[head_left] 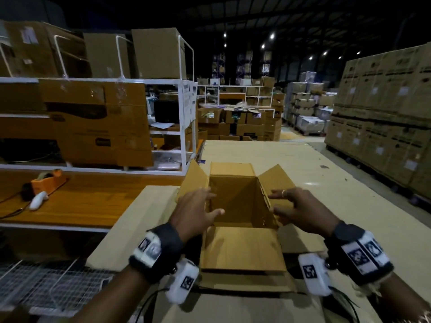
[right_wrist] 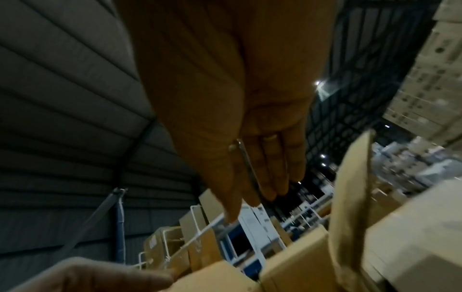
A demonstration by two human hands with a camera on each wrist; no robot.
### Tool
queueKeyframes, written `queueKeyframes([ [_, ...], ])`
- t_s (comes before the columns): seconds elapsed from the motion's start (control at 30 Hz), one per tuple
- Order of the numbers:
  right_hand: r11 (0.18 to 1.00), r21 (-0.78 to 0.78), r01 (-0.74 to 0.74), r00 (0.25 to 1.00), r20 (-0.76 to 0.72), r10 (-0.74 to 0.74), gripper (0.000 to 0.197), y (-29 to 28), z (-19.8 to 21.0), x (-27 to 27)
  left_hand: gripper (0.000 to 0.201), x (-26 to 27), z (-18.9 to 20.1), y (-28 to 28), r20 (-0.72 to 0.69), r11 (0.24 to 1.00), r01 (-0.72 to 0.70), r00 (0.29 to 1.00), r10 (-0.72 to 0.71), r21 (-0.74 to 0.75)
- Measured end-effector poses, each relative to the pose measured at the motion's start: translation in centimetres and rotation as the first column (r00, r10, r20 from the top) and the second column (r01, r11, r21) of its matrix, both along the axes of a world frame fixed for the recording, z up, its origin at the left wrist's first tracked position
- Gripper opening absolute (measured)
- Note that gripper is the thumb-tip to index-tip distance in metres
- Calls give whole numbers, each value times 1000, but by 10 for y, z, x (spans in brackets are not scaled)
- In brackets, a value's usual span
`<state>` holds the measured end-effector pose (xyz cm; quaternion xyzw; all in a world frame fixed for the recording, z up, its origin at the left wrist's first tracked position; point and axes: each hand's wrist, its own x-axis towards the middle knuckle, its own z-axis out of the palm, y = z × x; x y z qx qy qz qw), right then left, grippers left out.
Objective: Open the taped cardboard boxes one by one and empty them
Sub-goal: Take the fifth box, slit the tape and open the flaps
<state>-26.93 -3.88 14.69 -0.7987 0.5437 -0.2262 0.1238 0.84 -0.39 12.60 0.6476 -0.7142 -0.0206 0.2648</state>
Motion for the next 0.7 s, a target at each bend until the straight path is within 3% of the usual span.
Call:
queueKeyframes([
  [0.1,993,109,52,986,-164,-34,56,-20,-23,-5,62,10,-26,-21,-6,974,-50,999,53,221],
  [0.2,967,248,65,995,-95,-42,71,-25,-45,-12,59,24,-48,-25,-136,963,-8,990,47,271],
  [0.27,960,278,43,999,-28,-37,70,-25,-54,-12,59,29,-57,-27,-190,963,32,982,20,268],
  [0.47,967,254,30,999,-35,-22,57,-20,-63,-1,73,31,-71,-29,-288,950,129,957,-43,286],
  [0.57,959,282,30,996,-88,-5,61,-17,-58,0,76,30,-64,-24,-230,943,130,971,-59,307],
  [0.7,967,253,-18,991,-123,51,82,-8,-52,8,106,25,-52,-17,-158,933,120,985,-70,339],
])
